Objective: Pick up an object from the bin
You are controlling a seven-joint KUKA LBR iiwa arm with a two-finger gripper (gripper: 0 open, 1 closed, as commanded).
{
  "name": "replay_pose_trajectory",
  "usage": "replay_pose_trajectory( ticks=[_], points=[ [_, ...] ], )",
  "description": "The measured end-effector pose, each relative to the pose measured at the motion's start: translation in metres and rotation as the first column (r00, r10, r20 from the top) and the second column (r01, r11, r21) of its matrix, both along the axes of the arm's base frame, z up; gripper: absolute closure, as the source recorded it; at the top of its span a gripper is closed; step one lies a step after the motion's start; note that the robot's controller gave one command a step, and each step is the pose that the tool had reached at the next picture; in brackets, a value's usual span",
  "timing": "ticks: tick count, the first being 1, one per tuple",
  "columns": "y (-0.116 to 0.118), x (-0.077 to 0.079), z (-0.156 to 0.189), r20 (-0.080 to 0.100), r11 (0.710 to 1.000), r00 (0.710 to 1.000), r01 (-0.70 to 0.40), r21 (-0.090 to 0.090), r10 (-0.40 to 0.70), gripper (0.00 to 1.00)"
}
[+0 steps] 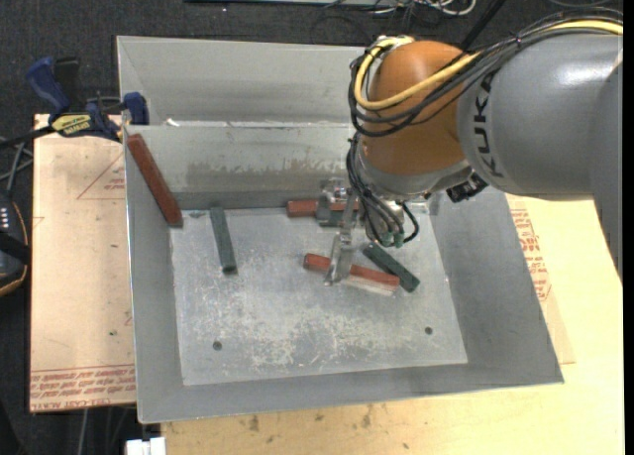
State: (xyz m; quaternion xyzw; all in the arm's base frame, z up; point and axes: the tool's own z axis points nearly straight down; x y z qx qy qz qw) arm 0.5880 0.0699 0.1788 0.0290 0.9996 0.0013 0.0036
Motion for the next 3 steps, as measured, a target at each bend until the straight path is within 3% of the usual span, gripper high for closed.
replay_pose_trajectory(
  ticks=[1,2,3],
  points=[
    [-0.063,0.004,-0.021,-0.007,0.997,0.997,-0.073,-0.001,0.073,0.0],
    [-0.047,-0.008,-0.053,-0.006,0.993,0.993,0.12,-0.001,-0.12,0.0],
    [-0.05,-0.01,-0.11,-0.007,0.999,0.999,-0.05,-0.001,0.05,0.0]
  ],
)
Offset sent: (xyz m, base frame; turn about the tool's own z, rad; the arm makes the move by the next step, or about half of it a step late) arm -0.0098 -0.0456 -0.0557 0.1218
